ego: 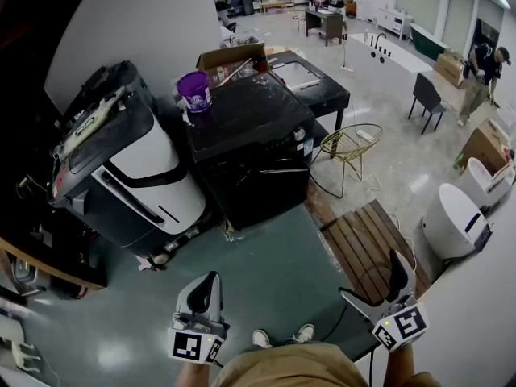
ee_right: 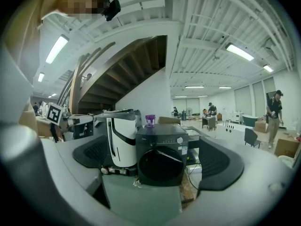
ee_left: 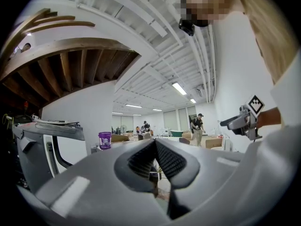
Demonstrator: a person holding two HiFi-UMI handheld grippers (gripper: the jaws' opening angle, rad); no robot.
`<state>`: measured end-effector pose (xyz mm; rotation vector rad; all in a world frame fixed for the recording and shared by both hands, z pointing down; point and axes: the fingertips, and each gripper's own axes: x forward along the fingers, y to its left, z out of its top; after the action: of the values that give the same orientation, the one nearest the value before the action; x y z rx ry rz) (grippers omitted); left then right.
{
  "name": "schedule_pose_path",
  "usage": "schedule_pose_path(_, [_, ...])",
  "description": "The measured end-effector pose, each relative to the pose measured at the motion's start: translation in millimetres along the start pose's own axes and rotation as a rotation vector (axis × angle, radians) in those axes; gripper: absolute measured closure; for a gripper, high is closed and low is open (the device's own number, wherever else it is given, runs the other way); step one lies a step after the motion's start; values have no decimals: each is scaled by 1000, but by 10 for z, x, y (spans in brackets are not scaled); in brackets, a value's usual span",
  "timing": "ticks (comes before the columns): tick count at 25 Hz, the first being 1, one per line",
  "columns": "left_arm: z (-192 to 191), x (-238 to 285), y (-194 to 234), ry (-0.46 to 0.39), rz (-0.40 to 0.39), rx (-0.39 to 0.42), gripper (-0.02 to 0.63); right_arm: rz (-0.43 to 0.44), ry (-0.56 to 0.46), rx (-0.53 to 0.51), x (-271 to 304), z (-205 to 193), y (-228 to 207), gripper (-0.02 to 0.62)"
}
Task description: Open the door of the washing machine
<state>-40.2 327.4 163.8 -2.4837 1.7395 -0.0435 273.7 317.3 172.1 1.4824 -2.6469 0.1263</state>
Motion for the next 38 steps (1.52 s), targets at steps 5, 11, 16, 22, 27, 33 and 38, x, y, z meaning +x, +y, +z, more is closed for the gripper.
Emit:
schedule_pose_path(5, [-57, 9, -155, 12, 19, 14, 546, 20, 24, 26, -7, -214, -131, 20])
schedule_pose_path(11, [-218, 103, -315, 51, 18, -3, 546, 33, 37, 88, 11, -363, -273, 21])
schedule_pose_path(16, [-233, 398, -349, 37, 3, 1, 546, 52, 51, 85, 122, -510, -422, 21])
schedule_pose_path(22, [-527, 950, -184, 54, -14, -53, 546, 45, 129, 78, 555, -601, -619, 21])
schedule_pose_path(27, [-784, 1758, 111, 69, -34, -97, 546, 36, 207, 53, 1297, -529, -916, 21])
schedule_pose_path(33, [-849, 2835, 752, 73, -73, -96, 546, 55, 266, 53, 2498, -355, -1205, 23])
schedule_pose_path(38, [-865, 3440, 1165, 85, -97, -103, 546, 68, 281, 56, 3145, -292, -1292, 23])
